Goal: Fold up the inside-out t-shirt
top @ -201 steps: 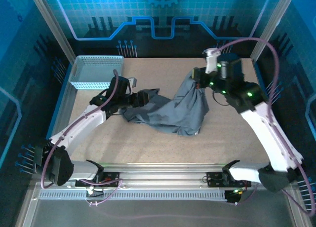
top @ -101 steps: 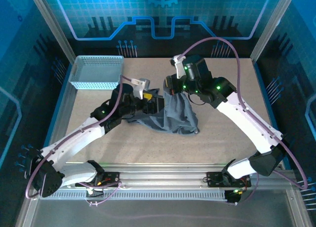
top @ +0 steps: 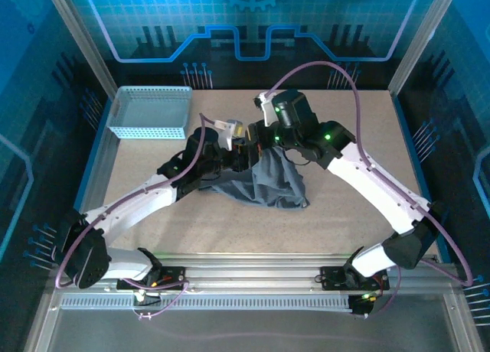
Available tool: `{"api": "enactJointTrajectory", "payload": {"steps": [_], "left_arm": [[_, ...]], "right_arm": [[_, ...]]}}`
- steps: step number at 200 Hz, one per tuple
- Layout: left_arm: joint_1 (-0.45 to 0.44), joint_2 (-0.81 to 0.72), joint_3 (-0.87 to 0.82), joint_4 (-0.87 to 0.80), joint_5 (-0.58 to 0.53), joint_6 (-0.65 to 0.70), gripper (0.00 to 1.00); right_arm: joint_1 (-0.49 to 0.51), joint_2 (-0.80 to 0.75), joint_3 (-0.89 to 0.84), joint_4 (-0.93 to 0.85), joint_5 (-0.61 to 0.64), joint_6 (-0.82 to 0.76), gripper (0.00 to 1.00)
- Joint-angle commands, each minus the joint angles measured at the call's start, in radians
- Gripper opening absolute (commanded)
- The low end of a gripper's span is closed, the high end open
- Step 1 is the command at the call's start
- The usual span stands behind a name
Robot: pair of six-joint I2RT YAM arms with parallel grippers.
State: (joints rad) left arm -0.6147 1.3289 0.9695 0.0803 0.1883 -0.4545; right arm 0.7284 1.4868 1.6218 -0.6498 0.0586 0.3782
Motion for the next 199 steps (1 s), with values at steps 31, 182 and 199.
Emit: {"api": "enactJointTrajectory", "payload": {"steps": [31, 182, 199], "left_arm": [[0.010, -0.066, -0.041, -0.015, -0.170, -0.011, 0.00], [0.273, -0.519, -0.475, -0.443, -0.588, -0.245, 0.00], [0.275, -0.519, -0.481, -0.435, -0.587, -0.245, 0.00]], "right_arm": [[0.009, -0.015, -0.045, 0.000, 0.044, 0.011, 0.39], [-0.258, -0.020, -0.720, 0.274, -0.029, 0.183, 0.80], [-0.257, 0.063, -0.687, 0.295, -0.043, 0.183, 0.77]]}}
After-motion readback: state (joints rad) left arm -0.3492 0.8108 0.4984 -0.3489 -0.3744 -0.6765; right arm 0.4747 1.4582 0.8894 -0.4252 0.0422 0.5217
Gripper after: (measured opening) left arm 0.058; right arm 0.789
